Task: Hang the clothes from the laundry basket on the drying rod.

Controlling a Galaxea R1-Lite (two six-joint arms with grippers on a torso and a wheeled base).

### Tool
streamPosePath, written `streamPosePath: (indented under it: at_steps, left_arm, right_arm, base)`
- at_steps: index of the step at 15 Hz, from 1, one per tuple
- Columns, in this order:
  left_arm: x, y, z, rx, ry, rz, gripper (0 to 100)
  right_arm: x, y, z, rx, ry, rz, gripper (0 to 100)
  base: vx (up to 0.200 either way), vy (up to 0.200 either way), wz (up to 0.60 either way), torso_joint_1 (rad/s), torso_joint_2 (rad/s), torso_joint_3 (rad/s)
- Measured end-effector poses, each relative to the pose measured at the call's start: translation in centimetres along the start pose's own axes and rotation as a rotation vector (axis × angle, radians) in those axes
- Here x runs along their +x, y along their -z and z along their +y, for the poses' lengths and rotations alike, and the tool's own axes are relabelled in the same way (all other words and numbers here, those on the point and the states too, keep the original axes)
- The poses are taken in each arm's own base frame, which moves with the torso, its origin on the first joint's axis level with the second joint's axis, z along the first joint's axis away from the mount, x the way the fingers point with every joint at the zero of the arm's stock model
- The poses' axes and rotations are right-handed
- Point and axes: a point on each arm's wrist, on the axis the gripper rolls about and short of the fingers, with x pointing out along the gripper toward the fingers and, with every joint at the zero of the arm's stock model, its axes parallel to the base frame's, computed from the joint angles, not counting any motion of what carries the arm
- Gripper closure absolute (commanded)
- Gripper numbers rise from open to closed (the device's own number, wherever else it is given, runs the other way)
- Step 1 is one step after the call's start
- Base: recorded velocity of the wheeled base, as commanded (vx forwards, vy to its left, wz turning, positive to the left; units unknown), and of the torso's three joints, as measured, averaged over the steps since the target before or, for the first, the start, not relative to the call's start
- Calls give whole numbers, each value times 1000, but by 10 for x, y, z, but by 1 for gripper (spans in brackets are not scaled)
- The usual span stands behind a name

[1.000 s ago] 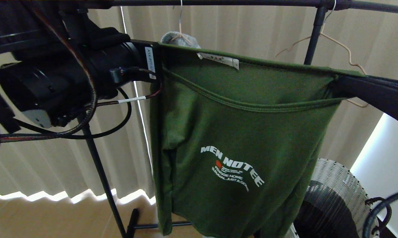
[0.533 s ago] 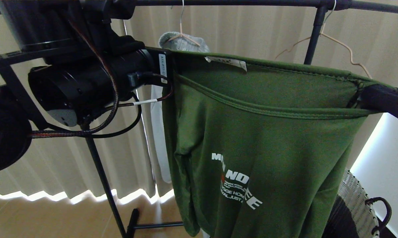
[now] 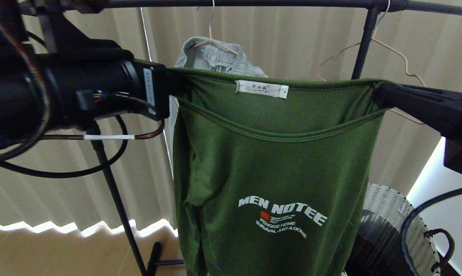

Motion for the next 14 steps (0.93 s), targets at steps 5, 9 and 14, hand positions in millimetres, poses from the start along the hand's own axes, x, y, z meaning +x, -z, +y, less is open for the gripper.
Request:
streamPosePath:
  at_steps: [5, 9, 14]
  left_arm:
    - [-61, -7, -2, 2, 253, -23, 100]
    - [-83, 5, -6, 14, 311, -28, 100]
    - [-92, 9, -9, 39, 324, -42, 100]
  right_arm:
    - [56, 5, -24, -33, 65, -90, 100]
    - [89, 15, -35, -18, 66, -79, 100]
    - [97, 24, -38, -8, 94, -52, 100]
  base:
    - [0, 0, 0, 0, 0, 0]
    - [0, 0, 0, 0, 0, 0]
    - [0, 0, 0, 0, 0, 0]
